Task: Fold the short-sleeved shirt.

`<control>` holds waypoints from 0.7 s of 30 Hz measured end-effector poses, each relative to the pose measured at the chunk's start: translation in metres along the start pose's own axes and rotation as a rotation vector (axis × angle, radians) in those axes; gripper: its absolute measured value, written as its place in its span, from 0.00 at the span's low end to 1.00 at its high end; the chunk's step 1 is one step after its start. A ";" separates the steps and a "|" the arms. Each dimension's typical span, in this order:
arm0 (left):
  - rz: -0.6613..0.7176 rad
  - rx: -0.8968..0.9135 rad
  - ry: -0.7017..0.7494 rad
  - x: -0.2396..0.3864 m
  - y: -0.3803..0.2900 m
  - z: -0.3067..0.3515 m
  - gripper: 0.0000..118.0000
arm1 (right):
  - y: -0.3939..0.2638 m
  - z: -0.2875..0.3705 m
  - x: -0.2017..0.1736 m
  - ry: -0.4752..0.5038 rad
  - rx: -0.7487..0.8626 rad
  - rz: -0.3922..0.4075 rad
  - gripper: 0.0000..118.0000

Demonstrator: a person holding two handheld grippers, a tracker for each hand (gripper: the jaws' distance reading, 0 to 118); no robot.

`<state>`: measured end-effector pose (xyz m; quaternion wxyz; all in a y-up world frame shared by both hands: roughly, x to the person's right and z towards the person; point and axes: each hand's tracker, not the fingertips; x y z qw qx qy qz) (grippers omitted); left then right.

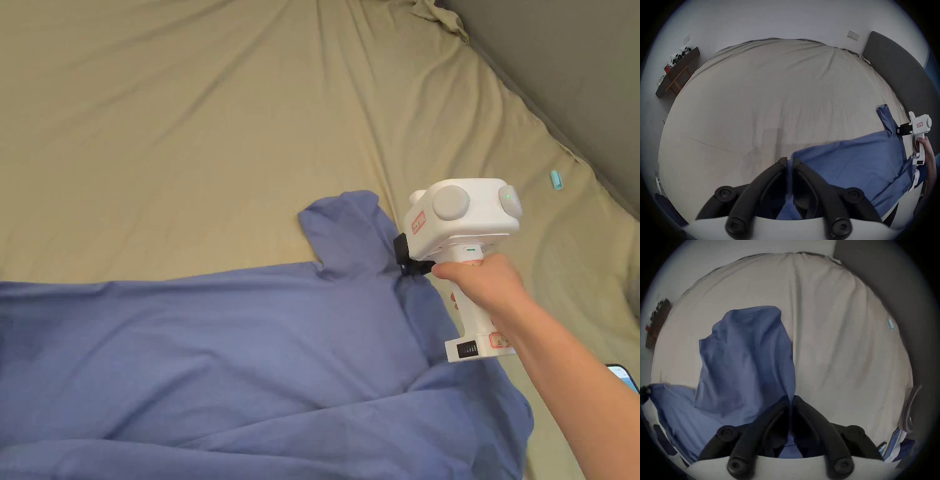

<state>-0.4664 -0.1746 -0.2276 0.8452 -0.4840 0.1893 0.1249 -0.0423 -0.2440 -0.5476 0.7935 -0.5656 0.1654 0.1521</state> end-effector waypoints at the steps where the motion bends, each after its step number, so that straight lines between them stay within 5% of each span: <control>1: -0.001 -0.001 0.001 0.000 0.000 -0.001 0.04 | 0.004 -0.007 0.003 0.003 0.001 0.002 0.04; 8: 0.005 0.045 -0.014 0.003 0.000 0.019 0.04 | -0.004 0.036 0.004 -0.030 0.113 0.064 0.03; 12: 0.001 0.120 -0.046 -0.001 -0.010 0.057 0.04 | -0.028 0.097 0.017 0.089 0.253 0.019 0.03; 21: -0.020 0.150 -0.011 -0.011 -0.111 0.129 0.04 | -0.164 0.190 0.038 0.154 0.416 0.007 0.03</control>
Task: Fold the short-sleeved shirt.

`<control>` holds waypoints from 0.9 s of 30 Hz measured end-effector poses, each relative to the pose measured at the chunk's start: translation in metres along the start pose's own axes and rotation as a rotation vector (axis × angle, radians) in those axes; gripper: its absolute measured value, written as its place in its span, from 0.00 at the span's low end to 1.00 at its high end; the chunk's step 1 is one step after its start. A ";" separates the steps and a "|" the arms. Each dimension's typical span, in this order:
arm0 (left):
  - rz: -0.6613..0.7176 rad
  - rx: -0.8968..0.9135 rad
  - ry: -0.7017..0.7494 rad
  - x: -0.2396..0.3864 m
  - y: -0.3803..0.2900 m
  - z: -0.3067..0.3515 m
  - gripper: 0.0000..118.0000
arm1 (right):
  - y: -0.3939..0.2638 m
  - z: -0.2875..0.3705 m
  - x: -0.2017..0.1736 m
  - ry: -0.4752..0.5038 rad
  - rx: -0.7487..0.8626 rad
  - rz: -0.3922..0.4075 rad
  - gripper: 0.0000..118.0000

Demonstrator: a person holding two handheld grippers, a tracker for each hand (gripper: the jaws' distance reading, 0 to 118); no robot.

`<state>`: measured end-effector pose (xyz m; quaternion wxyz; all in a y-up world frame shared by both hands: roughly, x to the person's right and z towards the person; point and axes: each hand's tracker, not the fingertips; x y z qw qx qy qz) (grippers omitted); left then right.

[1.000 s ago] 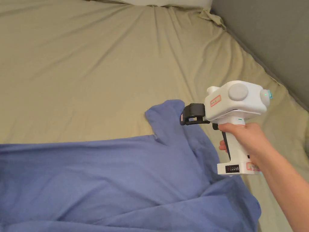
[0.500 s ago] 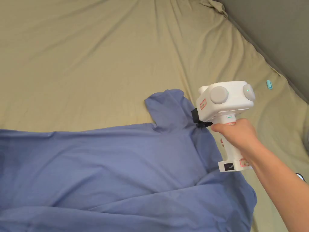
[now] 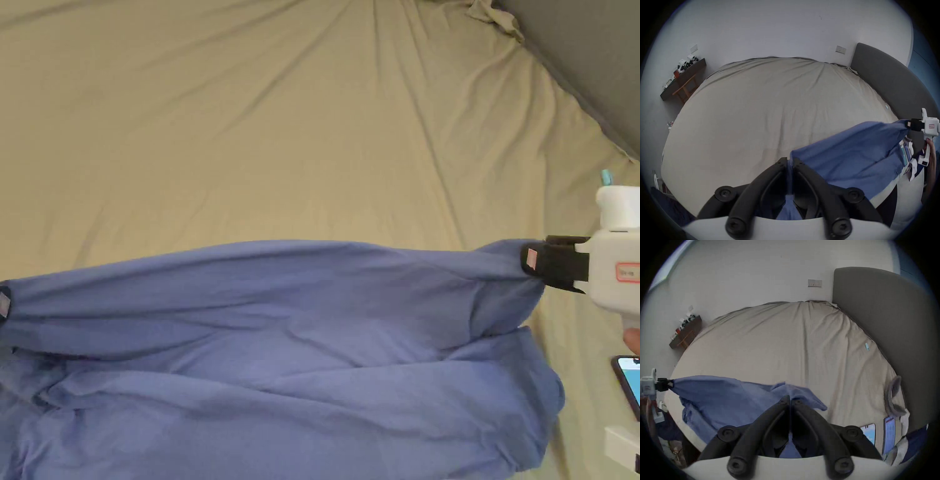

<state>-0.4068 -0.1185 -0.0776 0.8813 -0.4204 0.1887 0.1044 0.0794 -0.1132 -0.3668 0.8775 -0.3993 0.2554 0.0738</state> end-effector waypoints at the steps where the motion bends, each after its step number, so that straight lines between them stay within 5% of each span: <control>1: 0.005 -0.028 0.013 -0.004 -0.014 0.002 0.04 | -0.018 0.010 0.002 -0.008 -0.003 -0.015 0.03; 10: 0.037 -0.283 0.023 -0.017 -0.096 -0.032 0.04 | -0.134 0.004 0.028 -0.034 -0.180 -0.131 0.03; 19: 0.026 -0.313 0.046 -0.015 -0.102 -0.050 0.04 | -0.141 -0.028 0.027 -0.051 -0.239 -0.094 0.04; 20: 0.044 -0.292 0.045 -0.016 -0.100 -0.045 0.06 | -0.137 -0.025 0.025 -0.058 -0.237 -0.074 0.13; 21: 0.077 -0.270 0.047 -0.017 -0.099 -0.039 0.21 | -0.133 -0.022 0.021 -0.071 -0.240 -0.070 0.49; 22: 0.097 -0.235 0.061 -0.018 -0.097 -0.030 0.40 | -0.127 -0.017 0.018 -0.093 -0.252 -0.061 0.74; 23: 0.099 -0.186 0.074 -0.019 -0.093 -0.018 0.57 | -0.123 -0.005 0.014 -0.088 -0.227 -0.055 0.83; 27: 0.105 0.027 0.099 -0.015 -0.062 0.042 0.60 | -0.084 0.037 -0.007 -0.052 -0.045 -0.058 0.83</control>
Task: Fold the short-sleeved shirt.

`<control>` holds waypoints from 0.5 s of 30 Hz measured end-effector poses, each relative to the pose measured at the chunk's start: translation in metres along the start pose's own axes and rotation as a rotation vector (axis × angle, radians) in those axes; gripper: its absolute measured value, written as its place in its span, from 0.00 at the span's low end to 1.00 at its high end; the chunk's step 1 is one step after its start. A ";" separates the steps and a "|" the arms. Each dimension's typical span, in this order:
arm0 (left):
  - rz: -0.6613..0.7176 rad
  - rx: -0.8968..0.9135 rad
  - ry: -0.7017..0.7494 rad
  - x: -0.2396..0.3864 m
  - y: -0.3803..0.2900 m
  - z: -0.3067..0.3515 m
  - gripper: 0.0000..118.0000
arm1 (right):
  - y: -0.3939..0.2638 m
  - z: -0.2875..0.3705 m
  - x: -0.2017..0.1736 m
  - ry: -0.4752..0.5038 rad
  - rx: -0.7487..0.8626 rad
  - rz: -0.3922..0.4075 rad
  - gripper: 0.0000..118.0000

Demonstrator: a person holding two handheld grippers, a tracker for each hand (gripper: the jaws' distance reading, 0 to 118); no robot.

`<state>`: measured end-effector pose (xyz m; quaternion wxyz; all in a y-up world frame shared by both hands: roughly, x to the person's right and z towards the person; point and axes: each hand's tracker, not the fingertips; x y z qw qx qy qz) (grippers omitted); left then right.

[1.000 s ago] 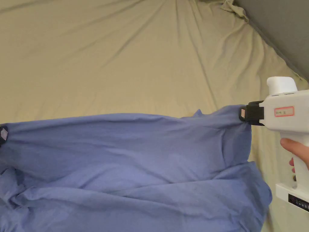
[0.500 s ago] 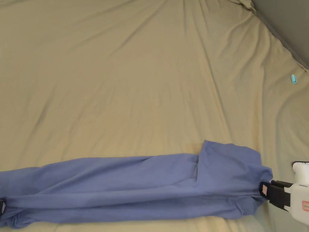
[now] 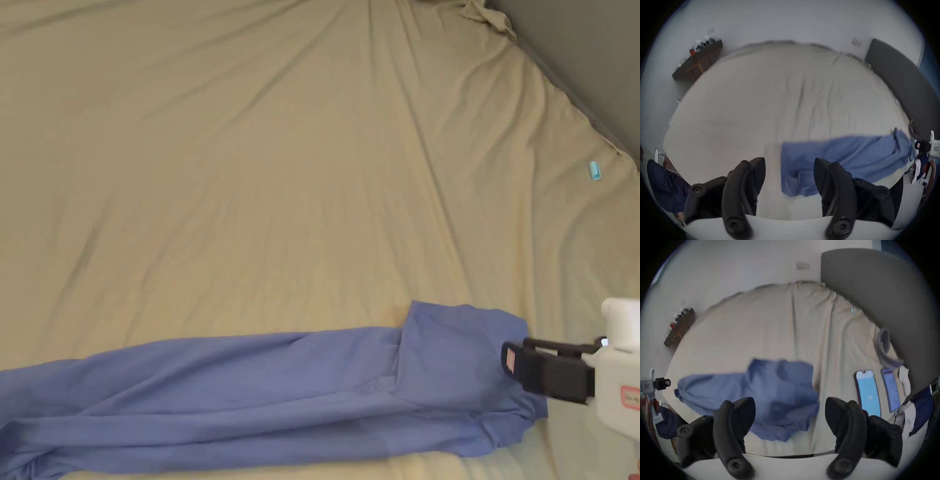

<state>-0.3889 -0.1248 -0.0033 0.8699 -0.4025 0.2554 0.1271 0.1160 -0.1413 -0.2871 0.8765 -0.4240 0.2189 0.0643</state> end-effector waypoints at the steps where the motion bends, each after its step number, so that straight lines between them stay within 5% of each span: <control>1: -0.003 0.073 0.005 0.002 0.012 0.016 0.61 | 0.009 0.014 -0.009 0.005 0.061 0.002 0.83; 5: -0.147 0.382 0.049 0.019 0.040 0.068 0.58 | 0.041 0.039 -0.034 0.037 0.248 0.038 0.75; 7: -0.178 0.440 0.127 0.030 0.050 0.077 0.00 | 0.048 0.043 -0.045 0.032 0.307 0.071 0.03; 10: -0.114 0.383 -0.003 0.025 0.067 0.072 0.00 | 0.053 0.043 -0.056 0.016 0.337 0.062 0.02; 15: -0.144 0.342 -0.022 0.030 0.066 0.064 0.00 | 0.052 0.039 -0.055 0.069 0.321 0.063 0.02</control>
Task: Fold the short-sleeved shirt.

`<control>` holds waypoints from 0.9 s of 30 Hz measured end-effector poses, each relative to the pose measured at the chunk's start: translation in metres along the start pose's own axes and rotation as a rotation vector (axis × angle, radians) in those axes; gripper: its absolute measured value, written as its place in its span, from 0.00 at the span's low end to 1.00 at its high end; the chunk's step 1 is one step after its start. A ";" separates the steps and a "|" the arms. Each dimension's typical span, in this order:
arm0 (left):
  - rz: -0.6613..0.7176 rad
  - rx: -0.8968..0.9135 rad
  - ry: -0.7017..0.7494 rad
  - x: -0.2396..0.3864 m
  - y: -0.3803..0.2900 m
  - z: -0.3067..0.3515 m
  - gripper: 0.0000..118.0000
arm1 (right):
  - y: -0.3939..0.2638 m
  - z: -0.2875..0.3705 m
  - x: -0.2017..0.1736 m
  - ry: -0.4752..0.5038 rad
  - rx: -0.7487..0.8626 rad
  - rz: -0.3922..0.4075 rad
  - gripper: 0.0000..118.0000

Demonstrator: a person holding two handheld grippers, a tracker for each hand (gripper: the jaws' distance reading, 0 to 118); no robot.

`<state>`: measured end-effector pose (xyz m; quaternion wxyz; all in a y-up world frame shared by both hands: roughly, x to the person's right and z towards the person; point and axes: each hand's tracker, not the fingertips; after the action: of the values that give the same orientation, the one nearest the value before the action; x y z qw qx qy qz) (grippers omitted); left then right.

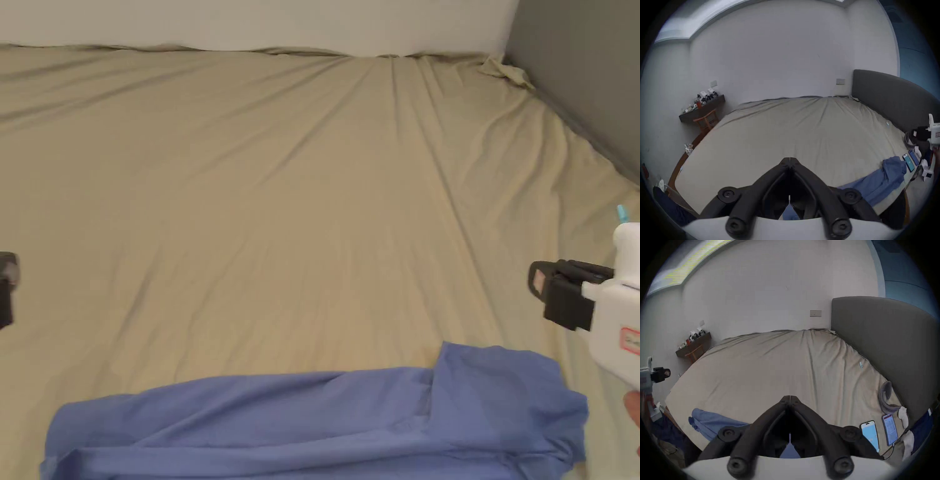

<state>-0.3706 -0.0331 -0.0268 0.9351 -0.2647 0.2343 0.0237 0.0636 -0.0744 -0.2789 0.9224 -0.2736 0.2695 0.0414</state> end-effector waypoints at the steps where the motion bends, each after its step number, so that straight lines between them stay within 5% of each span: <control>1: 0.027 -0.031 -0.053 -0.004 -0.001 -0.001 0.00 | 0.000 0.000 0.000 0.002 -0.004 0.001 0.02; 10: 0.634 -0.424 -0.711 -0.112 -0.108 -0.058 0.00 | -0.017 -0.015 -0.027 0.074 -0.102 0.025 0.02; 14: 0.789 -0.504 -0.698 -0.141 -0.165 -0.084 0.00 | -0.022 -0.026 -0.048 0.110 -0.146 0.038 0.02; 15: 0.851 -0.518 -0.696 -0.145 -0.174 -0.088 0.22 | -0.023 -0.029 -0.053 0.119 -0.158 0.045 0.02; 16: 0.891 -0.530 -0.680 -0.153 -0.181 -0.095 0.58 | -0.023 -0.032 -0.057 0.128 -0.171 0.054 0.02; 17: 0.885 -0.540 -0.677 -0.155 -0.186 -0.102 0.75 | -0.024 -0.035 -0.060 0.130 -0.177 0.055 0.02; 23: 0.789 -0.670 -0.638 -0.141 -0.207 -0.135 0.75 | -0.022 -0.045 -0.073 0.158 -0.209 0.078 0.02; 27: 0.882 -0.596 -0.850 -0.111 -0.217 -0.163 0.75 | -0.022 -0.052 -0.073 0.165 -0.224 0.082 0.02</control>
<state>-0.5020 -0.2930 0.0065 0.7358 -0.3585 -0.0842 0.5683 -0.0184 -0.1149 -0.2665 0.8583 -0.3661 0.3491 0.0860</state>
